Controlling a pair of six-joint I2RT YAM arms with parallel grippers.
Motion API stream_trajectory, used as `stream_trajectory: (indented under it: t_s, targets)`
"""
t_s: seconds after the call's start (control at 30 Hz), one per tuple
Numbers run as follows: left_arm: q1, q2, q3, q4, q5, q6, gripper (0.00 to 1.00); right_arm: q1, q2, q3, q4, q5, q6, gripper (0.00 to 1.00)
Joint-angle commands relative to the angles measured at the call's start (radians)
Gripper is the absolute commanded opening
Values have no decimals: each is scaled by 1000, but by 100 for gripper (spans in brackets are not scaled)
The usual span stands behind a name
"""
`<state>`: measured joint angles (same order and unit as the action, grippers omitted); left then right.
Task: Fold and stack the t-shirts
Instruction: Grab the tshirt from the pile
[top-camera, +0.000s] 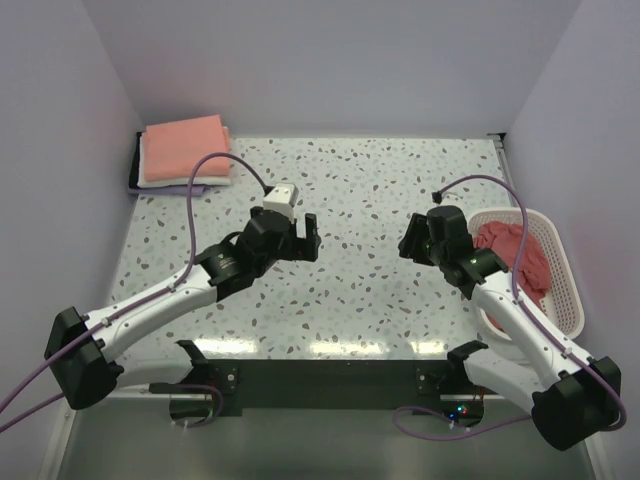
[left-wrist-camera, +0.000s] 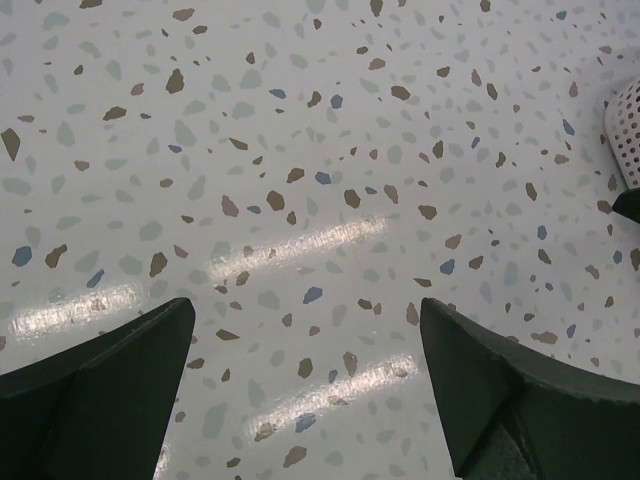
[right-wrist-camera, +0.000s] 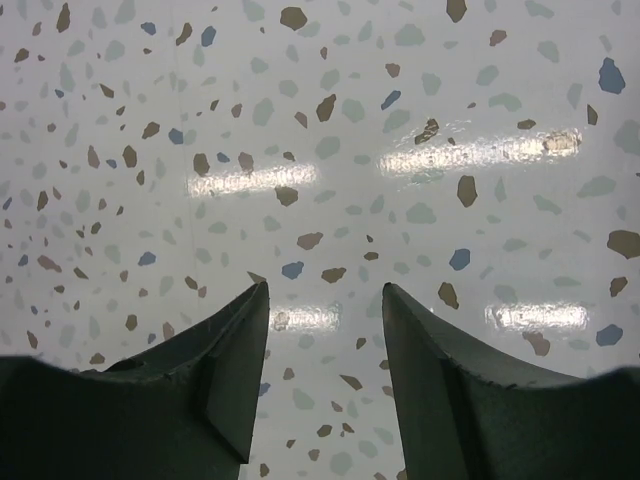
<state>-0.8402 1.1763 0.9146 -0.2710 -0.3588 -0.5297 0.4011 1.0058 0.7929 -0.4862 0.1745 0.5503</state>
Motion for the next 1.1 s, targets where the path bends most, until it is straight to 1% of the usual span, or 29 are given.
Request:
stream_trajectory:
  t_s: [0.0,0.13,0.23,0.27,0.33,0.37,0.4,0.43,0.5,0.53,0.63,0.7,0.8,0.83,0.87,0.9,0.93,0.97,1.07]
  targets:
    - [1,-27,-3,21,-25,25,100,4,-21,11,6,34,17,53]
    - [1,-38,-6,19,-22,27,100,4,-1,49,-31,51,17,54]
    - [3,-52,-6,18,-14,27,100,2,51,109,-75,86,16,57]
    - [3,-56,-6,19,-11,28,100,2,89,149,-90,111,13,59]
    - [1,-64,-8,18,-9,30,100,-1,135,189,-115,157,-6,60]
    - [3,-66,-8,18,-5,33,100,-11,158,227,-118,204,-10,63]
    - [1,-66,-10,19,-2,33,100,-30,212,248,-133,209,-18,63]
    - [1,-64,-8,19,10,33,100,-92,235,273,-143,206,-20,63]
    - [3,-64,-5,21,26,33,100,-177,287,325,-150,174,-12,63]
    - [3,-64,-5,21,44,33,100,-259,298,333,-147,166,-10,63]
    - [3,-64,1,19,75,30,100,-352,338,368,-150,215,28,64]
    - [1,-63,0,21,86,33,100,-447,352,382,-152,204,71,64]
    - [3,-60,1,21,110,31,100,-533,364,345,-127,246,124,66]
    - [1,-60,0,21,118,31,100,-580,373,327,-109,246,129,66]
    - [3,-60,0,21,121,30,100,-605,379,281,-85,244,131,66]
    - [1,-58,-2,21,123,27,100,-632,392,264,-53,232,146,65]
    - [3,-60,-5,23,123,28,100,-693,408,250,-43,209,155,65]
    - [1,-60,-6,24,121,28,100,-718,437,221,-11,157,172,64]
    - [1,-58,-13,26,123,28,100,-784,491,151,67,106,216,63]
